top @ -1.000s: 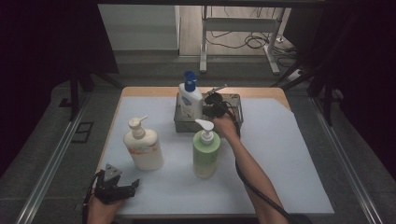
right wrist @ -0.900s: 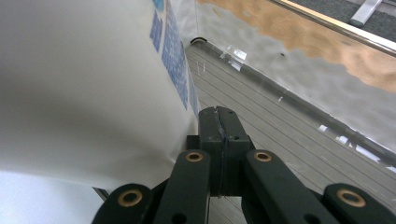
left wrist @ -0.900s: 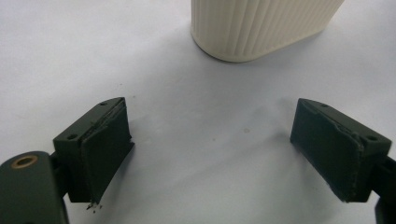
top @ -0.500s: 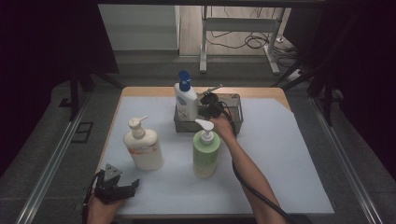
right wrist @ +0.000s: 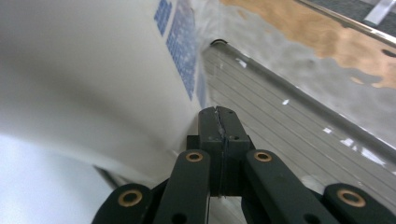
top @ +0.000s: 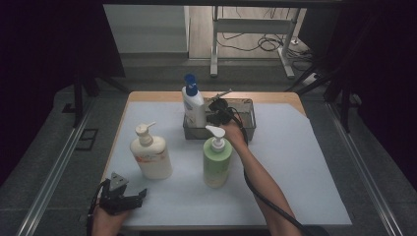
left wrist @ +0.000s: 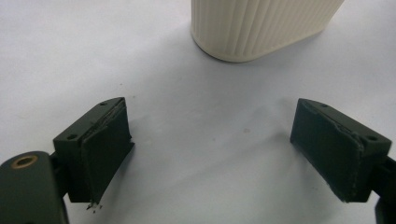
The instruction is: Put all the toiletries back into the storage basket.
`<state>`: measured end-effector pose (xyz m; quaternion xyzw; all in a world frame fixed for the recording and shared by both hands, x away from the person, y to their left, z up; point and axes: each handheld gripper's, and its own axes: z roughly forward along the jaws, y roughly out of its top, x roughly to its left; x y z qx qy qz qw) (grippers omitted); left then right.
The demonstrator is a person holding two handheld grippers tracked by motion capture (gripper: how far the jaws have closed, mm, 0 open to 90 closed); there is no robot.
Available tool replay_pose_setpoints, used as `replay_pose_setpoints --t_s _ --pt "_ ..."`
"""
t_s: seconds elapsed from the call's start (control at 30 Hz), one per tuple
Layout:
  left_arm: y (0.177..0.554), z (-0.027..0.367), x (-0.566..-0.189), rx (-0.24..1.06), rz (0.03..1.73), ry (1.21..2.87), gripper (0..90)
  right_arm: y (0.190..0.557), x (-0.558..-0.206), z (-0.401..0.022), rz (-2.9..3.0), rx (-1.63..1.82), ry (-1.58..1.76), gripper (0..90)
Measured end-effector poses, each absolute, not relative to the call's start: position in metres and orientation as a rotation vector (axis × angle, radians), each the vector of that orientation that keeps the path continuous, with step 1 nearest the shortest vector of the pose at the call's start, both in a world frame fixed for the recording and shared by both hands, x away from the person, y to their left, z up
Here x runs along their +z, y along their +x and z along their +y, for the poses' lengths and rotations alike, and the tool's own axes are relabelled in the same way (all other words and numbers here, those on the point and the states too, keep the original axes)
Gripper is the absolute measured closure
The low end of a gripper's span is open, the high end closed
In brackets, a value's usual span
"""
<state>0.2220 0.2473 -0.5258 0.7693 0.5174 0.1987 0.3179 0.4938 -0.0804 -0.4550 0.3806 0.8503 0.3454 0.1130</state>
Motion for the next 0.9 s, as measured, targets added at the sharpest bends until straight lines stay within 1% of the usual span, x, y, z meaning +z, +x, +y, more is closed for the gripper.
replay_pose_setpoints --t_s 0.9 --pt "0.2221 0.2473 -0.5258 0.522 1.362 2.024 11.7 0.4926 -0.4564 -0.0794 2.525 1.019 1.143 89.9"
